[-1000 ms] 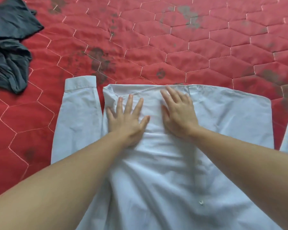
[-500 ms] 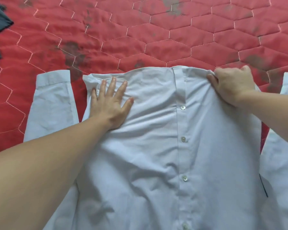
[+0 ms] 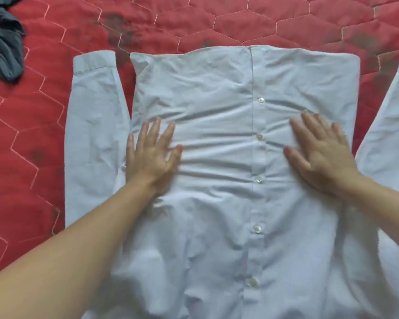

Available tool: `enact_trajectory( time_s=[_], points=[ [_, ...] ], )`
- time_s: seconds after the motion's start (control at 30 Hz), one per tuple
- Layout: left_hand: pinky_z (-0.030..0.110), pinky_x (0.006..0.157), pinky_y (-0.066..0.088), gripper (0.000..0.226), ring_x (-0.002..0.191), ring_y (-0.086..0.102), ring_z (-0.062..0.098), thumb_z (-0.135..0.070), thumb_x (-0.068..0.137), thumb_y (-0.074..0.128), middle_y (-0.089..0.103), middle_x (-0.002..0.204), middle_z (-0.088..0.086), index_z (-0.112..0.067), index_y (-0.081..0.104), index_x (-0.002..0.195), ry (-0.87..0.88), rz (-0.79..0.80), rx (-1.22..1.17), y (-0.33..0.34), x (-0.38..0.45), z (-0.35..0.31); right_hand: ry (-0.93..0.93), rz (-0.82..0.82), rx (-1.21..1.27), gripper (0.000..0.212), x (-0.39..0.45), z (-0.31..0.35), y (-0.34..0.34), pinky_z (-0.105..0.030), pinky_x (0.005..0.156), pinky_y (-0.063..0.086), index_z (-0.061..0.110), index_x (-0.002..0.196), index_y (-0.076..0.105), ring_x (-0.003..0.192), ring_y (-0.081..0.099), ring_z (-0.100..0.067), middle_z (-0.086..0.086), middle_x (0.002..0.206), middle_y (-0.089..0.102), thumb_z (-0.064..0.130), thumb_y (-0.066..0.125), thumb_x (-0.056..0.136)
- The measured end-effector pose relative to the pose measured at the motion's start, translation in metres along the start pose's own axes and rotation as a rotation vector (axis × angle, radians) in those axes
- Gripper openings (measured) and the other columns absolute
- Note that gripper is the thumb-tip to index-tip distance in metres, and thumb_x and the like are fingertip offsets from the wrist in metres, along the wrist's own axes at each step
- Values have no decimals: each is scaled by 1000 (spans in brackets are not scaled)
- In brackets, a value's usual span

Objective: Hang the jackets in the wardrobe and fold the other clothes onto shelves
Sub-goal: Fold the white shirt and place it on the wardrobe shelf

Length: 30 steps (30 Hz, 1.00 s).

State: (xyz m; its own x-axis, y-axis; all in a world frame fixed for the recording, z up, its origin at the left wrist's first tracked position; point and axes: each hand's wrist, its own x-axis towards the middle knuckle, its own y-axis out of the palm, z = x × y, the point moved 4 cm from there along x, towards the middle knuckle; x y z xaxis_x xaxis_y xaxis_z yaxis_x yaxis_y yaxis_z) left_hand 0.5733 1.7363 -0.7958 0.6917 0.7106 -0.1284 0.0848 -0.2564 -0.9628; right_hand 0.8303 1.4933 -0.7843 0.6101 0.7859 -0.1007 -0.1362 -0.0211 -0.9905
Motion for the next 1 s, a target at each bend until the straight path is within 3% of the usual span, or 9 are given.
enact_trajectory(
  time_s=[0.1, 0.27, 0.43, 0.53, 0.63, 0.77, 0.83, 0.9, 1.0],
  points=[
    [49, 119, -2, 72, 150, 8, 18, -62, 84, 12, 16, 162, -4, -38, 26, 151, -19, -41, -78, -10, -11, -11, 127, -47, 43, 76, -17, 12, -8, -53, 116, 12, 17, 150, 29, 146, 20, -33, -14, 160, 19, 59, 20, 87],
    [50, 117, 5, 69, 148, 17, 25, -58, 86, 21, 27, 159, 1, -33, 37, 148, 171, -1, -59, 7, -90, -22, -227, -26, 49, 67, -111, 73, 16, -47, 116, 15, 21, 148, 37, 145, 26, -29, -9, 157, 30, 55, 31, 91],
    [42, 119, 8, 68, 147, 18, 33, -54, 89, 27, 28, 158, 10, -23, 40, 148, 149, -8, -170, 9, -139, 9, 30, -66, 116, 68, -147, 37, 6, -50, 116, 15, 14, 145, 39, 143, 28, -30, -14, 155, 31, 52, 29, 89],
    [49, 117, 11, 65, 146, 24, 27, -53, 89, 28, 31, 157, 2, -29, 39, 147, 186, 30, -117, 8, -196, 0, -208, -93, 126, 58, -197, 78, 1, -51, 113, 23, 17, 137, 46, 133, 42, -32, -15, 146, 43, 50, 41, 90],
    [49, 114, 15, 58, 139, 38, 26, -53, 88, 38, 47, 147, 3, -28, 51, 139, 305, 76, -106, 9, -272, 0, -506, -56, 128, 51, -282, 114, 10, -51, 107, 32, 20, 125, 53, 115, 52, -32, -11, 125, 55, 53, 53, 86],
    [50, 113, 22, 66, 135, 41, 25, -69, 83, 44, 51, 143, 3, -26, 56, 132, 366, 158, -61, 13, -357, 12, -444, 16, 158, 68, -357, 101, 17, -43, 101, 32, 18, 120, 60, 105, 52, -26, -4, 116, 58, 73, 45, 83],
    [52, 111, 29, 72, 133, 42, 23, -73, 77, 48, 51, 142, 0, -27, 57, 131, 368, 201, -98, 10, -382, 9, -453, 10, 159, 72, -382, 89, 14, -42, 97, 33, 19, 118, 58, 105, 51, -25, -4, 116, 57, 77, 50, 77],
    [49, 114, 28, 75, 136, 35, 19, -69, 71, 54, 44, 147, -4, -31, 52, 136, 390, 253, -141, 6, -396, 4, -504, -3, 130, 63, -399, 84, 13, -40, 91, 36, 16, 112, 61, 102, 52, -27, -6, 115, 58, 68, 59, 75],
    [36, 120, 6, 99, 147, 12, 17, -69, 60, 51, 16, 160, -5, -36, 28, 150, 436, 406, -48, 4, -406, -4, -493, -140, 98, 24, -403, 87, 9, -41, 77, 42, 13, 87, 66, 89, 61, -34, -7, 99, 64, 33, 55, 80]
  ],
)
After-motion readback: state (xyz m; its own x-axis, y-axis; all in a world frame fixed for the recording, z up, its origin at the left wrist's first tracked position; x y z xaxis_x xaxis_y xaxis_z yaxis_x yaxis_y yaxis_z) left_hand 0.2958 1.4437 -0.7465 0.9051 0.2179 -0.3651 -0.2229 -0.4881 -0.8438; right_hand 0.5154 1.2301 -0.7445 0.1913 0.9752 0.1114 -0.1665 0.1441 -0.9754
